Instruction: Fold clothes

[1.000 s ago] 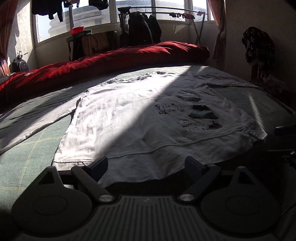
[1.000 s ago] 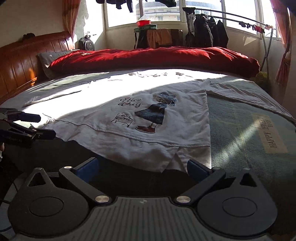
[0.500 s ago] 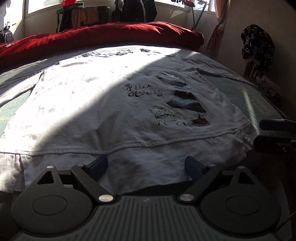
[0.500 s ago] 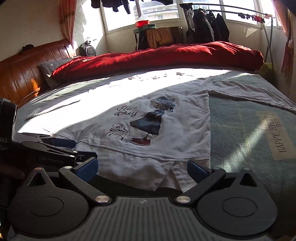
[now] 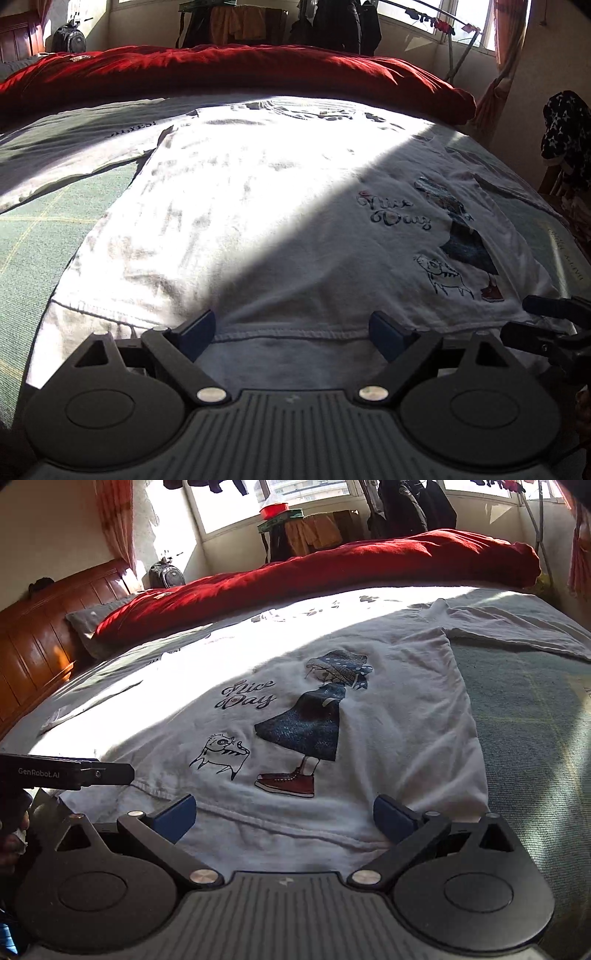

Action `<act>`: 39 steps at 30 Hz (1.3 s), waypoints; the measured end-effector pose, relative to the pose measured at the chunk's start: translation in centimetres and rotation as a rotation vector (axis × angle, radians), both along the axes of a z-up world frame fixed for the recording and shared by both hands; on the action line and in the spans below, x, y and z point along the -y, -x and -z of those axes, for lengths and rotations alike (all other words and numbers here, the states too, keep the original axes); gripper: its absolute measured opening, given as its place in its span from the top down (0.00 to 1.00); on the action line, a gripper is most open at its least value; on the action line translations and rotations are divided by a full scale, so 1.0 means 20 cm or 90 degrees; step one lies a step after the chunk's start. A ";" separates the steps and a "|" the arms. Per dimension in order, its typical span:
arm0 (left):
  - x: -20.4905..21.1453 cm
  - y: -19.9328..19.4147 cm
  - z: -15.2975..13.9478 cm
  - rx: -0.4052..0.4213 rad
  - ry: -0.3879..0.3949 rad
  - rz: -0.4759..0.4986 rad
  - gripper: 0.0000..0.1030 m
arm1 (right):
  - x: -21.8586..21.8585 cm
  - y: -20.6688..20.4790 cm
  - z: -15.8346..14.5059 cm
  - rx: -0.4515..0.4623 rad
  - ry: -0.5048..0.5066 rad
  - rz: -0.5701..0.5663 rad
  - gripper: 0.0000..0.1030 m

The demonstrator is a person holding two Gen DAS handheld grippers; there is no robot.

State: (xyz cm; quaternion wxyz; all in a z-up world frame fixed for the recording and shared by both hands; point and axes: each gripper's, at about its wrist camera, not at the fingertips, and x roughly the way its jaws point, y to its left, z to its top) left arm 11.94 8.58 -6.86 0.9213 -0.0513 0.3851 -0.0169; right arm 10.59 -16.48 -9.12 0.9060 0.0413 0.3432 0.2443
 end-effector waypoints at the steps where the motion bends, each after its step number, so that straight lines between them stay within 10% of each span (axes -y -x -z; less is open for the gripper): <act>1: 0.01 0.02 0.00 -0.004 -0.003 -0.002 0.10 | 0.00 0.02 0.00 0.004 0.014 -0.003 0.00; 39: 0.16 0.21 -0.18 0.064 0.016 -0.013 0.08 | 0.27 0.26 -0.16 0.009 -0.052 0.027 0.00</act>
